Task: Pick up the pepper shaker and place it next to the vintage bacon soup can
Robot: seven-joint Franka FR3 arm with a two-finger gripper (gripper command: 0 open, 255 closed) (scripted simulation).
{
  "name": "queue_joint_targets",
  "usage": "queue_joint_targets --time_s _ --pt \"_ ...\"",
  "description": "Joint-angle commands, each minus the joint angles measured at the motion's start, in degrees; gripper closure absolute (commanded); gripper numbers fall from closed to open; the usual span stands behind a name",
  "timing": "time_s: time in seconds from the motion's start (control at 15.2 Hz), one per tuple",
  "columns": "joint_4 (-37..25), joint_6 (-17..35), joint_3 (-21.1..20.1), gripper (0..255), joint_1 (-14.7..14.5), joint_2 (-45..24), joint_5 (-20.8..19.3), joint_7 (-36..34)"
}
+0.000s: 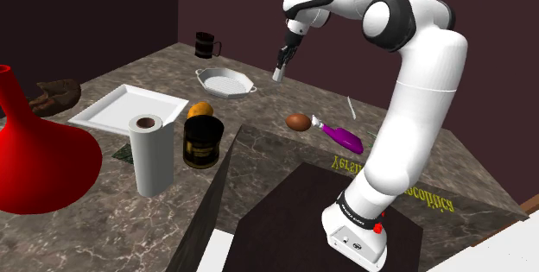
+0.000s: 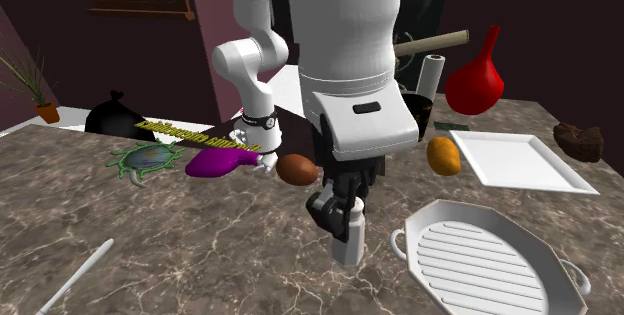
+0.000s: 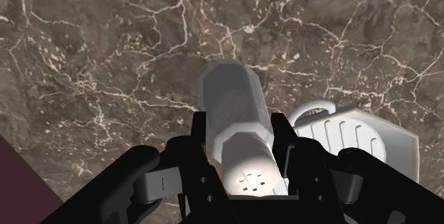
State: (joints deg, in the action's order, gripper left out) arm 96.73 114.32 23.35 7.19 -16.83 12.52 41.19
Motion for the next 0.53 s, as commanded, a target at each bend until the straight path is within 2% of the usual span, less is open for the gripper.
queue_joint_targets --time_s 0.0,0.46 --pt "-1.0 -1.5 0.1 255 0.0 0.5 -0.3 -0.3" --pt "-5.3 -6.5 0.3 255 0.1 1.3 -1.0 -1.1"
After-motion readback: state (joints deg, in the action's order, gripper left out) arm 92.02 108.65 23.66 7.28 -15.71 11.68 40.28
